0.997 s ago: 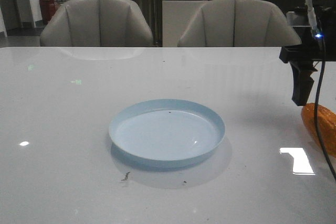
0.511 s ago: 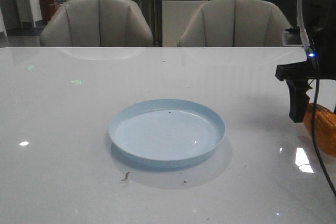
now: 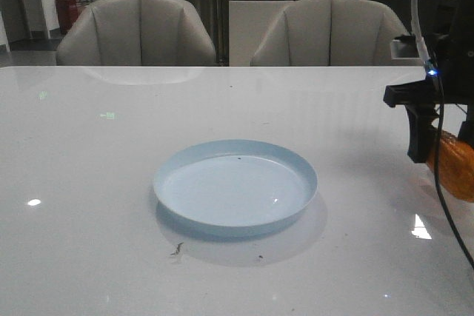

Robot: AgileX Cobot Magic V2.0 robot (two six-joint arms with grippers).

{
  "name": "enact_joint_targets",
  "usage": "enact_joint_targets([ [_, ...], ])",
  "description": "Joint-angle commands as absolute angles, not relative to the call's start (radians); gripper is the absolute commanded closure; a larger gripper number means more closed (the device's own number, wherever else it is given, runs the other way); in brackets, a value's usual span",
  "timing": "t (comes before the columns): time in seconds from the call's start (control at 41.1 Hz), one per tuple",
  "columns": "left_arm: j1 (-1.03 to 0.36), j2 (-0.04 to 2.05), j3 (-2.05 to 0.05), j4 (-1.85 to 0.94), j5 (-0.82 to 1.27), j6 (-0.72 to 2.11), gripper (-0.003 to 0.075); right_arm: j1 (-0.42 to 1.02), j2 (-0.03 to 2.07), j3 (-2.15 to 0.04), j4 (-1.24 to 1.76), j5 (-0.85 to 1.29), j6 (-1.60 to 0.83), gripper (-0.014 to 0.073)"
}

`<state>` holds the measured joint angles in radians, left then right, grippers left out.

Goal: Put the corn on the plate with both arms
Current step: 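Lift the corn and carry it over the blue plate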

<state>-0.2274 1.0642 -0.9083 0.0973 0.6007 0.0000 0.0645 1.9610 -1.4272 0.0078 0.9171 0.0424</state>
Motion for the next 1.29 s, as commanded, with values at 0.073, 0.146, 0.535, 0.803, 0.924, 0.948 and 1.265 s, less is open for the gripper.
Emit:
enact_joint_targets([
  [0.073,-0.227,1.043,-0.936,0.095,0.517,-0.006,0.0292,0.104,1.906,-1.622,0.020,0.972,0.000,0.0333],
  [0.146,-0.227,1.043,-0.936,0.091,0.511,-0.006,0.0292,0.142,1.906,-1.703,0.023,0.996,-0.023,0.0333],
  [0.535,-0.227,1.043,-0.936,0.085,0.472,-0.006,0.0292,0.421,1.920,-1.855,0.024,0.993,-0.082,0.0333],
  [0.803,-0.227,1.043,-0.936,0.053,0.477,-0.006,0.0292,0.532,2.018,-1.855,0.029,0.989,-0.082,0.0335],
  [0.924,-0.227,1.043,-0.936,0.041,0.477,-0.006,0.0292,0.544,2.066,-1.855,0.089,0.977,-0.082,0.0341],
  [0.948,-0.227,1.043,-0.936,0.039,0.477,-0.006,0.0292,0.544,2.070,-1.856,0.109,0.973,-0.082,0.0341],
  [1.265,-0.227,1.043,-0.936,0.039,0.484,-0.006,0.0292,0.544,2.135,-1.858,0.131,0.969,-0.082,0.0245],
])
